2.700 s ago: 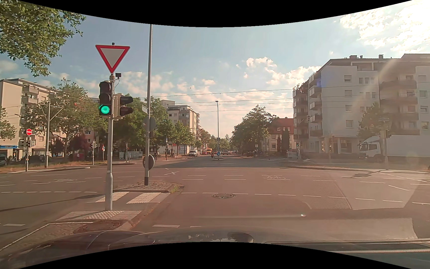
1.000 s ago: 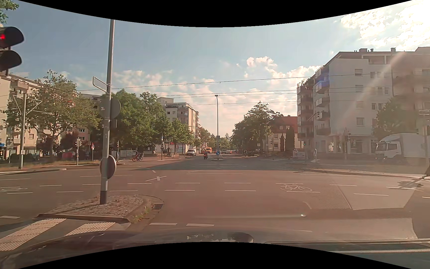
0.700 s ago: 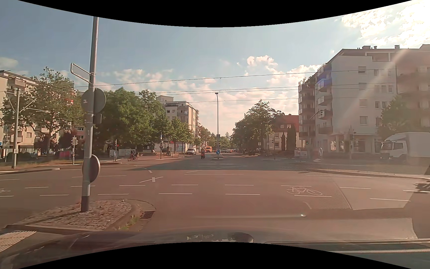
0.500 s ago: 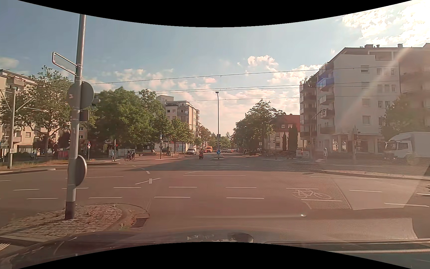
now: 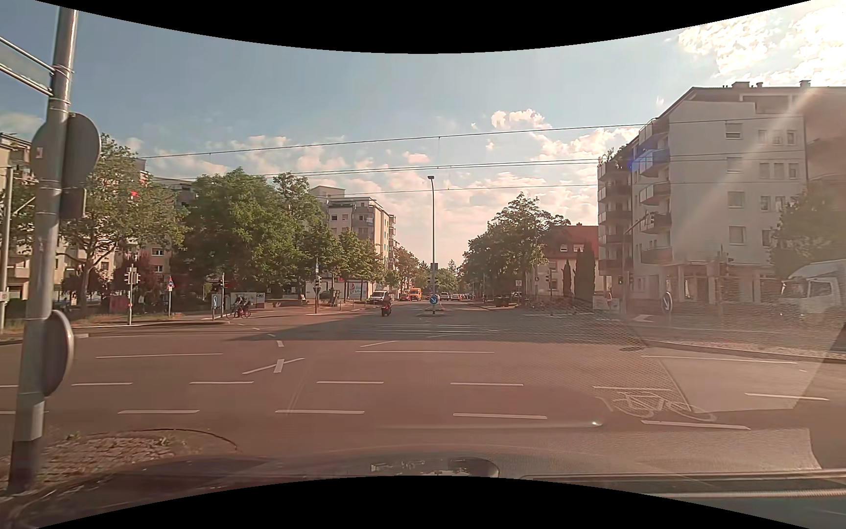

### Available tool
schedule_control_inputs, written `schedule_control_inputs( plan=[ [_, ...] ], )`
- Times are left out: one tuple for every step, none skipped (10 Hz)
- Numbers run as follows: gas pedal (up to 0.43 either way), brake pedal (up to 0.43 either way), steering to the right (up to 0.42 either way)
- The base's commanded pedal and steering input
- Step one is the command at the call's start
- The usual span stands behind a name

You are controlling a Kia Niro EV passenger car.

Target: Follow the waypoints while adhering to traffic rules and regulations

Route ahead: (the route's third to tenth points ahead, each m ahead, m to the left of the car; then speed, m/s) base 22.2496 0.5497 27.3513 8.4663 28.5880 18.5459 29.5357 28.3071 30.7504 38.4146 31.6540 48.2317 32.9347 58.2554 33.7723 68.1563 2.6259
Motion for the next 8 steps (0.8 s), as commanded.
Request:
schedule_control_inputs(
  plan=[
    [0.039, 0.0, -0.045],
    [0.047, 0.0, -0.051],
    [0.059, 0.0, -0.055],
    [0.059, 0.0, -0.058],
    [0.059, 0.0, -0.062],
    [0.059, 0.0, -0.064],
    [0.059, 0.0, -0.07],
    [0.059, 0.0, -0.077]
  ],
)
